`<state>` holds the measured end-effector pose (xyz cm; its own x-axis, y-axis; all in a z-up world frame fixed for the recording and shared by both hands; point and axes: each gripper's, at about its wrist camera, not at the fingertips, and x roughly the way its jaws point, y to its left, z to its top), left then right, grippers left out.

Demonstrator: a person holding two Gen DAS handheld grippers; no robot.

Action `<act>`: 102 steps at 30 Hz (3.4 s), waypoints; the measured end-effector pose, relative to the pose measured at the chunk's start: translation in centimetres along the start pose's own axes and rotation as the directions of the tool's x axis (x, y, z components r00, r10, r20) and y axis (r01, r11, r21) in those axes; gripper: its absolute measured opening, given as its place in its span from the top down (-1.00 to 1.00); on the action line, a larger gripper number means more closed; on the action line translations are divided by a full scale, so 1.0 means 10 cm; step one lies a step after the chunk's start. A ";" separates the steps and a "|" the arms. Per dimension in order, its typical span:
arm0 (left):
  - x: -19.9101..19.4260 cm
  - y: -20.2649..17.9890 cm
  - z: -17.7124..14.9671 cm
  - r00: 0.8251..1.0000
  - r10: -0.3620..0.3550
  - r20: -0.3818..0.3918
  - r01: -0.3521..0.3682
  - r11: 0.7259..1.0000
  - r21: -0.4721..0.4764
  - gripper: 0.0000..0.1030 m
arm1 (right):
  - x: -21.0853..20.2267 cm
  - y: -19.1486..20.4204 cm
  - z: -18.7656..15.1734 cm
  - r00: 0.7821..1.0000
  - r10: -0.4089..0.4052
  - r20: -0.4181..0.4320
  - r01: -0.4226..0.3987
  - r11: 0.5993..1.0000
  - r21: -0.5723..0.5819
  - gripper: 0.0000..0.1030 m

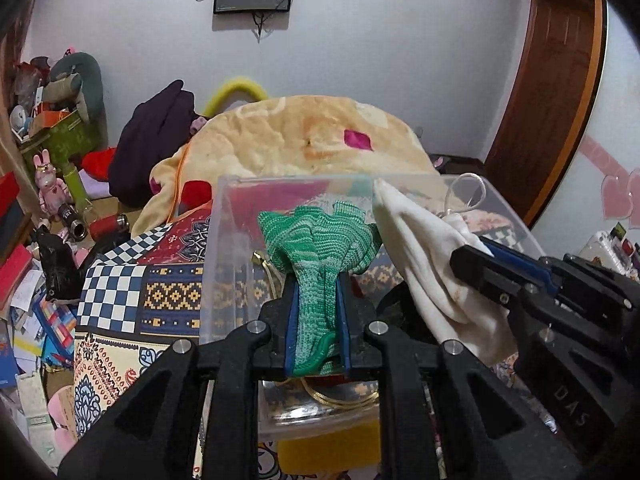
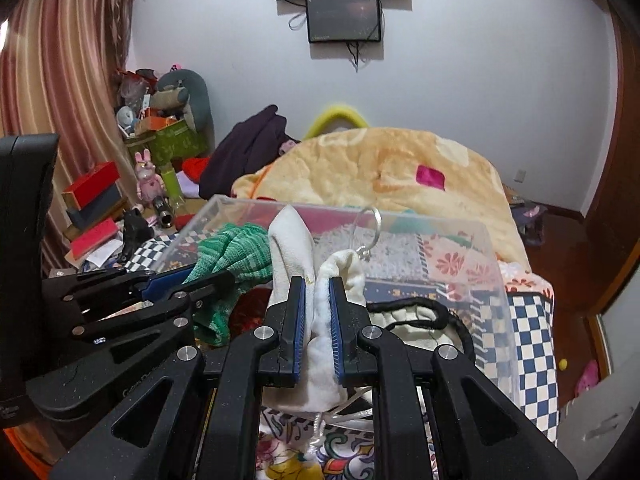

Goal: Organize soft objects
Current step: 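Lower both held items into the clear box and open both tools, then grasp the yellow sponge with the left tool while the right tool grasps the bagged grey knit, then carry the sponge and bagged knit into the clear box and release both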

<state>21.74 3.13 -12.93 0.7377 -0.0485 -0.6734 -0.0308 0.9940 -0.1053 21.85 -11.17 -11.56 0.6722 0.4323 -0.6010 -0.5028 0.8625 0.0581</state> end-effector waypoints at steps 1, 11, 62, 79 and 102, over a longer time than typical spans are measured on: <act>0.00 -0.01 -0.01 1.000 0.005 -0.002 -0.005 1.000 0.010 0.67 | 0.01 -0.02 0.00 1.000 0.001 -0.006 -0.001 1.000 0.002 0.79; -0.18 -0.01 -0.04 0.999 0.016 0.045 -0.017 1.000 0.013 -0.07 | -0.02 -0.06 -0.01 0.999 -0.024 -0.027 0.024 1.000 0.009 0.39; -0.22 0.03 -0.88 0.994 -0.052 -0.093 0.048 0.998 -0.038 -0.40 | -0.40 -0.59 -1.10 0.986 -0.055 -0.156 0.071 0.992 0.101 -0.60; -0.53 0.03 -0.96 0.994 -0.096 -0.051 0.095 0.995 -0.029 -0.09 | -0.52 -0.50 -1.03 0.994 -0.024 -0.106 0.034 0.995 0.089 0.26; -1.18 -0.07 -0.31 0.975 -0.106 0.197 0.105 0.994 0.016 -0.09 | -1.01 -0.33 -0.30 0.981 -0.019 0.191 0.014 0.999 0.031 0.26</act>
<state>11.00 2.72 -7.16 0.8551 -0.1332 -0.5011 0.0578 0.9849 -0.1631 15.07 -19.21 -8.06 0.7731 0.4578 -0.4391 -0.4764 0.8761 0.0746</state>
